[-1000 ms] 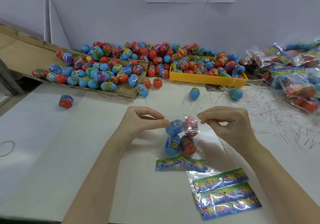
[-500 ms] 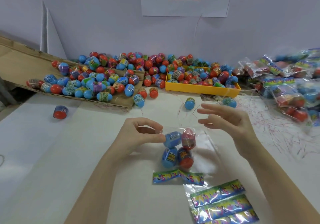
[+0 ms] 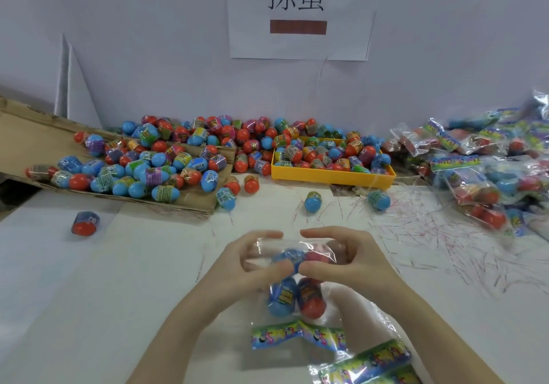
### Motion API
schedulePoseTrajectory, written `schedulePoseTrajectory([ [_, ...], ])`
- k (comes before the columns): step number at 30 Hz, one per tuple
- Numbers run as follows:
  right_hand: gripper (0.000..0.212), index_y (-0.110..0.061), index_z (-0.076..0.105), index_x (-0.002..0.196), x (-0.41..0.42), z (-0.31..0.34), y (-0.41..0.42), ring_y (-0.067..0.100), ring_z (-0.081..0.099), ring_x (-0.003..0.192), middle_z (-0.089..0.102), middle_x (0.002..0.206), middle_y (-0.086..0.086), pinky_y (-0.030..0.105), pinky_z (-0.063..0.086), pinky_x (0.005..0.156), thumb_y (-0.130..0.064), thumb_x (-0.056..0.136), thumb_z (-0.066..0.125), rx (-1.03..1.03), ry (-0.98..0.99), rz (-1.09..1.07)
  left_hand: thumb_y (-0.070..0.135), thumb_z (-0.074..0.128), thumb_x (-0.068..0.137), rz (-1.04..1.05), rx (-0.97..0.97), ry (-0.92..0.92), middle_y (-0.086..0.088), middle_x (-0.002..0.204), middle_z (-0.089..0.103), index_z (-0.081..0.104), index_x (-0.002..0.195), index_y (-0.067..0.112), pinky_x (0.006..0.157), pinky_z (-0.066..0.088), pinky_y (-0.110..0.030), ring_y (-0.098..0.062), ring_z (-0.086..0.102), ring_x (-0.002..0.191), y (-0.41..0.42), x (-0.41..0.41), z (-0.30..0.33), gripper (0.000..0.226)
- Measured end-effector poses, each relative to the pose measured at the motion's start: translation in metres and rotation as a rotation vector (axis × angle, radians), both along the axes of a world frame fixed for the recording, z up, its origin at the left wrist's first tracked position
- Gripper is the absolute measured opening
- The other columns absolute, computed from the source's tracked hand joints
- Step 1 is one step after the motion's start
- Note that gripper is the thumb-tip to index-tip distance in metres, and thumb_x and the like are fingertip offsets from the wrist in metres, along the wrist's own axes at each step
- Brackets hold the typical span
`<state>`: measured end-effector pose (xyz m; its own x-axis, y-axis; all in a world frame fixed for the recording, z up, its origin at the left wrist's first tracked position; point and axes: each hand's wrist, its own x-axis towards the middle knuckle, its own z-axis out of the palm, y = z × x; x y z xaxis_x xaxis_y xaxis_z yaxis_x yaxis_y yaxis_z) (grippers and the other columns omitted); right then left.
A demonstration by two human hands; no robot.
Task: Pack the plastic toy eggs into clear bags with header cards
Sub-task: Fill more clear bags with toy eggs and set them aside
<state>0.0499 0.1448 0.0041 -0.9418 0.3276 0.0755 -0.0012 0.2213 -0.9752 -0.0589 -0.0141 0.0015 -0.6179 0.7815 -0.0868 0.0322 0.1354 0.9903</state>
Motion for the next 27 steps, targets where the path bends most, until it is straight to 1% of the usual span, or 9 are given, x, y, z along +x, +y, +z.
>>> schedulePoseTrajectory([
  [3, 0.054, -0.029, 0.067, 0.099, -0.002, 0.001, 0.0, 0.011, 0.061, 0.057, 0.063, 0.059, 0.002, 0.03, 0.056, 0.063, -0.04, 0.048, 0.079, -0.02, 0.001, -0.017, 0.045, 0.081, 0.046, -0.004, 0.009, -0.026, 0.002, 0.069, 0.073, 0.074, 0.073, 0.028, 0.049, 0.047, -0.014, -0.007, 0.069, 0.062, 0.004, 0.004, 0.002, 0.033],
  [8, 0.049, -0.024, 0.065, 0.102, -0.002, 0.009, 0.004, 0.011, 0.067, 0.065, 0.071, 0.071, 0.001, 0.02, 0.052, 0.056, -0.042, 0.057, 0.07, -0.136, -0.085, 0.065, 0.042, 0.071, 0.045, 0.032, 0.066, -0.082, 0.001, 0.057, 0.068, 0.072, 0.073, 0.012, 0.046, 0.045, -0.014, -0.006, 0.064, 0.052, 0.003, 0.0, 0.001, 0.041],
  [11, 0.034, -0.026, 0.072, 0.075, 0.001, 0.012, 0.004, 0.007, 0.063, 0.057, 0.07, 0.068, -0.005, 0.016, 0.049, 0.05, -0.052, 0.054, 0.066, -0.135, -0.215, 0.13, 0.033, 0.067, 0.066, -0.02, 0.045, -0.099, 0.004, 0.056, 0.068, 0.073, 0.063, 0.016, 0.045, 0.044, -0.012, -0.003, 0.062, 0.05, 0.002, 0.001, 0.002, 0.018],
  [13, 0.033, -0.024, 0.073, 0.07, 0.004, 0.012, 0.007, 0.008, 0.063, 0.056, 0.071, 0.07, -0.004, 0.016, 0.05, 0.05, -0.053, 0.056, 0.066, -0.129, -0.263, 0.17, 0.036, 0.057, 0.074, -0.033, 0.031, -0.11, 0.005, 0.058, 0.069, 0.074, 0.06, 0.02, 0.046, 0.045, -0.012, -0.003, 0.062, 0.049, 0.002, 0.002, 0.003, 0.027],
  [15, 0.036, -0.018, 0.073, 0.075, 0.006, 0.017, 0.013, 0.011, 0.065, 0.057, 0.071, 0.074, 0.002, 0.016, 0.05, 0.049, -0.051, 0.06, 0.066, -0.118, -0.276, 0.16, 0.051, 0.048, 0.069, 0.04, 0.019, -0.151, 0.003, 0.074, 0.074, 0.073, 0.077, 0.024, 0.05, 0.05, -0.016, -0.011, 0.068, 0.058, 0.003, 0.001, 0.002, 0.037],
  [18, 0.051, -0.006, 0.068, 0.087, 0.005, 0.034, 0.035, 0.012, 0.067, 0.06, 0.071, 0.074, 0.007, 0.016, 0.051, 0.05, -0.049, 0.061, 0.063, -0.338, -0.008, -0.186, 0.053, 0.043, 0.074, 0.24, 0.055, -0.114, 0.009, 0.08, 0.074, 0.067, 0.09, 0.023, 0.049, 0.051, -0.018, -0.015, 0.07, 0.064, 0.009, -0.003, -0.002, 0.041],
  [21, 0.077, -0.009, 0.05, 0.125, 0.008, 0.052, 0.06, 0.012, 0.068, 0.089, 0.067, 0.11, 0.002, 0.026, 0.057, 0.071, -0.06, 0.066, 0.047, -0.541, 0.275, -0.405, 0.033, 0.057, 0.083, 0.329, 0.116, 0.063, 0.01, 0.071, 0.072, 0.071, 0.082, 0.022, 0.046, 0.043, -0.011, -0.005, 0.06, 0.053, 0.012, 0.001, -0.007, 0.018],
  [24, 0.078, -0.023, 0.046, 0.13, 0.014, 0.047, 0.052, 0.003, 0.061, 0.097, 0.059, 0.123, -0.007, 0.025, 0.049, 0.082, -0.061, 0.062, 0.051, -0.161, 0.029, -0.351, 0.049, 0.072, 0.069, 0.251, 0.03, 0.377, 0.008, 0.063, 0.059, 0.069, 0.072, 0.043, 0.053, 0.035, -0.008, 0.002, 0.05, 0.057, 0.012, 0.007, -0.015, 0.007],
  [27, 0.068, -0.044, 0.054, 0.116, 0.023, 0.024, 0.031, -0.005, 0.044, 0.116, 0.05, 0.127, -0.024, 0.027, 0.034, 0.099, -0.069, 0.053, 0.057, 0.458, -0.261, -0.076, 0.076, 0.06, 0.053, 0.063, -0.311, 0.717, 0.012, 0.069, 0.046, 0.068, 0.088, 0.049, 0.059, 0.031, -0.008, 0.013, 0.046, 0.076, 0.014, 0.011, -0.025, 0.045],
])
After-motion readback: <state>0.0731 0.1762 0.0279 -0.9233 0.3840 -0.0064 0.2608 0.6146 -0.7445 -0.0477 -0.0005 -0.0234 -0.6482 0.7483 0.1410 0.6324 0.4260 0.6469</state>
